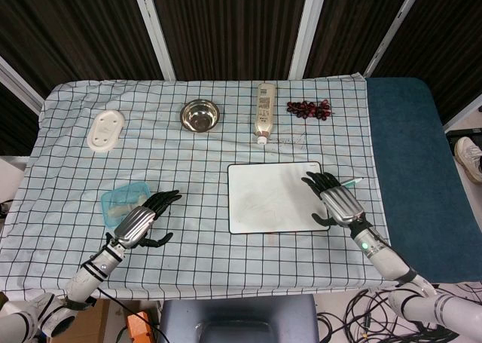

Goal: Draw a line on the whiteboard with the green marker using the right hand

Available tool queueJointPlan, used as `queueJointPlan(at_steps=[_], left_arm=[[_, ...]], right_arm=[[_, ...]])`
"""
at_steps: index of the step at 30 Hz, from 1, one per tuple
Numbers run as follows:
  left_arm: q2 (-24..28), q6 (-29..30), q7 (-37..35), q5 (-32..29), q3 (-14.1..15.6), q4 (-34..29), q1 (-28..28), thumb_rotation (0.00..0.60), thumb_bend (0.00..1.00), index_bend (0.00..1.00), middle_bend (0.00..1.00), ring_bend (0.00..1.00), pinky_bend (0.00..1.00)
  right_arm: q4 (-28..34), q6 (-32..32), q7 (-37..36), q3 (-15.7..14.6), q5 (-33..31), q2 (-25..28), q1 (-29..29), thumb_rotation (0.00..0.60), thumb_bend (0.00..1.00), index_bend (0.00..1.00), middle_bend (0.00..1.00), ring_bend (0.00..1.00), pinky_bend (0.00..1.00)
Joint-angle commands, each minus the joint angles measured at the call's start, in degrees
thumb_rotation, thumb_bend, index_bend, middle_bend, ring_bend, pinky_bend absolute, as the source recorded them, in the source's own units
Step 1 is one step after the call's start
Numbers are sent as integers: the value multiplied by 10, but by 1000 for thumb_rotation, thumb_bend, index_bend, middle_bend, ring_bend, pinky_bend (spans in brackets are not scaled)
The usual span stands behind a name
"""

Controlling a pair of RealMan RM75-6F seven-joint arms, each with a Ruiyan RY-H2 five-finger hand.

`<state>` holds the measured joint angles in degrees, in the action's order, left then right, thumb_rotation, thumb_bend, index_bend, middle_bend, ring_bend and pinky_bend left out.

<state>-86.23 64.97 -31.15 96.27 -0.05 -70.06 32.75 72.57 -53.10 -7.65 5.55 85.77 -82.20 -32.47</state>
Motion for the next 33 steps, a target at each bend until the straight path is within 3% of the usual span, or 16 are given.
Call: queueJointPlan(at_steps=[1,8,15,18,24,33], left_arm=[[0,0,2,-3,2,-1,1,600,376,0,0,0,62],[21,18,46,-8,12,-8,-11,600,375,0,0,0,62],[76,123,295,-84,3,-5,-118,600,373,0,0,0,55],[87,176,356,-122,2,-6,-176,600,374,0,0,0,46],[74,238,321,-132,13,36,-244,600,375,0,0,0,42],[24,270,274,-107,21,116,-277,600,374,0,0,0,42]], right_arm=[[4,-3,3,-2,-2,4,0,600,270,0,0,0,25],[3,-34,31,-9,-1,20,12,600,270,1,0,0,25],[-3,-77,114,-6,-22,52,37,600,271,82,69,1,43],[-20,-73,170,-5,-44,59,43,600,270,139,114,37,103],[-71,-37,234,-2,-84,48,35,600,271,261,203,130,236],[-201,20,204,2,-98,-28,2,600,270,333,252,184,300]])
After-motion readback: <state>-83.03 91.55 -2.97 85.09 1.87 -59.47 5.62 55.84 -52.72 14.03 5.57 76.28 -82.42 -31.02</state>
